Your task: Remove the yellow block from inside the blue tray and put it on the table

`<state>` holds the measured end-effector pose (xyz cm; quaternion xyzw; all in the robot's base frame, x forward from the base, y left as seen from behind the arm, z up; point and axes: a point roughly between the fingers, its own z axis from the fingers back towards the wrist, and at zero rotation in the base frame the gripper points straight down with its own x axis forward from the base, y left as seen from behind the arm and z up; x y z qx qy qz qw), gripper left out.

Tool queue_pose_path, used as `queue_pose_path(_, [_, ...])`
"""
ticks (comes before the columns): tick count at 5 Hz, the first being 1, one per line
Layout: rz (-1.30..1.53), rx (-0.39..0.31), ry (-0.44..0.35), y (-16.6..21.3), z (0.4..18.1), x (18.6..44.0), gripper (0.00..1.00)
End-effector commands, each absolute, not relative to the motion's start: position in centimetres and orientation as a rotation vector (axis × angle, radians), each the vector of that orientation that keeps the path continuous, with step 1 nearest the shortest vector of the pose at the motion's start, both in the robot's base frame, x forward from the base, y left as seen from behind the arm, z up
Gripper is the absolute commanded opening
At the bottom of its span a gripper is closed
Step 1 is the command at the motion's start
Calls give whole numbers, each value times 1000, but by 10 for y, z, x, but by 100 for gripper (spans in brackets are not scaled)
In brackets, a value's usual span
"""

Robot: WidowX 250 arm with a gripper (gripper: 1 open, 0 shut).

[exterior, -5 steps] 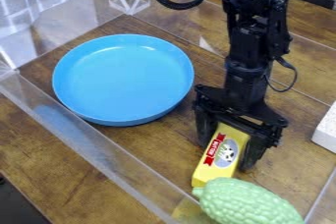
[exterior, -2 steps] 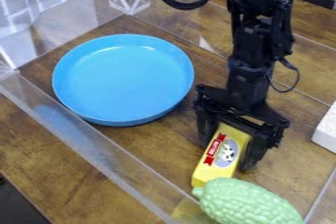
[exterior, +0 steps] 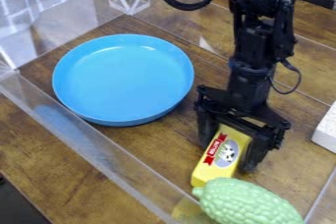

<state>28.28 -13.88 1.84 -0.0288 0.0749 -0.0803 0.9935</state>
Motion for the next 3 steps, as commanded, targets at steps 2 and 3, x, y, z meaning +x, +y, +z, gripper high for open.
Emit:
queue_pose_path(2, [-193,-56,171,-148,20,274,100])
queue_pose_path(3, [-194,-55,182,-148,20,272,100])
